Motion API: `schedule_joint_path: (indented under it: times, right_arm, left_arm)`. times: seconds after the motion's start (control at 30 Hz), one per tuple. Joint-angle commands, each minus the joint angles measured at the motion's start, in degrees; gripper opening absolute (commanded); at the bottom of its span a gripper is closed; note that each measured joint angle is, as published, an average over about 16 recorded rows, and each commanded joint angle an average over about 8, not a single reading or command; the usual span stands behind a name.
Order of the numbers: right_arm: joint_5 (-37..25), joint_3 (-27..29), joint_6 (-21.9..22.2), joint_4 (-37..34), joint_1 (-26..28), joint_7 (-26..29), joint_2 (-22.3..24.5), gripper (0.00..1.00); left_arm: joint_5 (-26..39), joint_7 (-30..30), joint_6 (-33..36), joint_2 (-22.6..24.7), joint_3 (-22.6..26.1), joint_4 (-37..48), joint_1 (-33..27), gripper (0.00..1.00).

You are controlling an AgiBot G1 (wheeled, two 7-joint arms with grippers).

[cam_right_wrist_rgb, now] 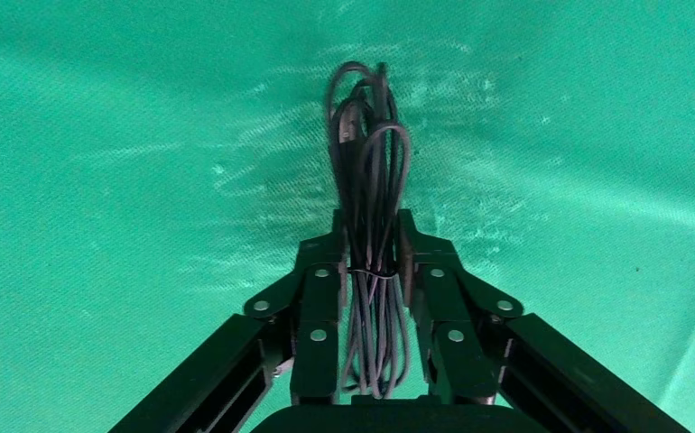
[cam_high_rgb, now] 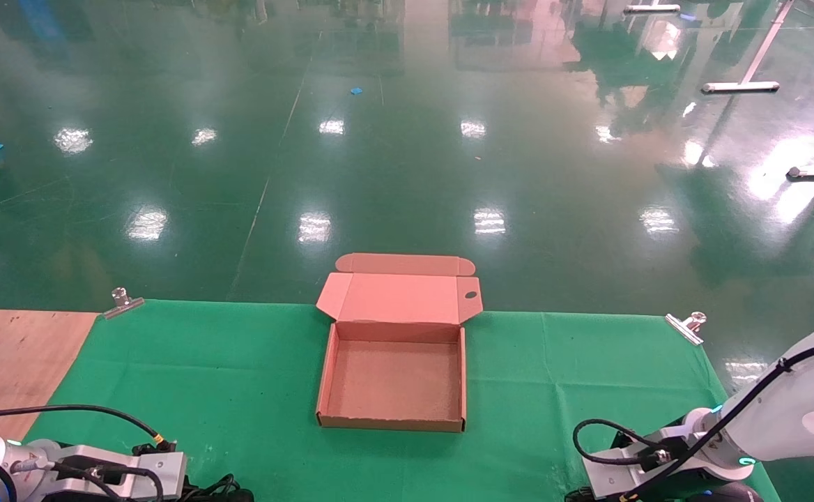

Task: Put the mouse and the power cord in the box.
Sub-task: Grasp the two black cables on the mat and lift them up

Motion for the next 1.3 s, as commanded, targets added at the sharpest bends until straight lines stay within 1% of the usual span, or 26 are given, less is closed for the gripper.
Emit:
schedule_joint_path:
  times: [0.03, 0.3, 0.53, 0.73, 0.9, 1.0, 1.13, 1.23, 1.3]
  right_arm:
    - [-0.02, -0.02, -0.13, -0.23, 0.06, -0.08, -0.09, 0.00]
    - [0.55, 0.37, -2.79, 0.53, 2.83, -0.87, 1.06, 0.00]
    - [2.26, 1.50, -8.67, 4.07, 8.05, -0.88, 3.16, 0.00]
    - [3.71, 2.36, -15.22, 11.09, 12.70, 1.52, 4.55, 0.00]
    - [4.52, 2.92, -19.12, 20.34, 15.11, 6.88, 5.05, 0.00]
    - [4.62, 3.29, -19.49, 26.34, 15.80, 11.62, 4.75, 0.00]
    - [3.62, 3.37, -17.84, 32.54, 16.72, 17.98, 2.85, 0.00]
    - [2.50, 3.19, -15.92, 34.25, 17.65, 21.12, 0.50, 0.00]
    - [1.91, 3.06, -14.55, 33.79, 18.28, 21.99, -1.20, 0.00]
  left_arm:
    - [-0.13, 0.03, 0.10, -0.07, -0.06, -0.11, 0.08, 0.00]
    - [-0.32, -0.70, 1.66, -1.96, -0.45, -4.36, -1.68, 0.00]
    - [-0.36, -4.01, 4.45, -3.92, -0.92, -13.06, -4.68, 0.00]
    - [0.05, -7.74, 6.26, -3.54, -1.02, -21.01, -7.54, 0.00]
    - [0.86, -9.69, 6.77, -1.47, -0.90, -25.11, -10.66, 0.00]
    - [1.60, -9.95, 6.47, 0.47, -0.79, -25.83, -13.16, 0.00]
    - [2.35, -8.75, 5.08, 3.87, -0.87, -24.34, -17.15, 0.00]
    - [2.45, -6.74, 3.91, 6.59, -1.04, -21.55, -20.23, 0.00]
    - [2.33, -5.00, 3.31, 8.23, -1.14, -19.29, -22.03, 0.00]
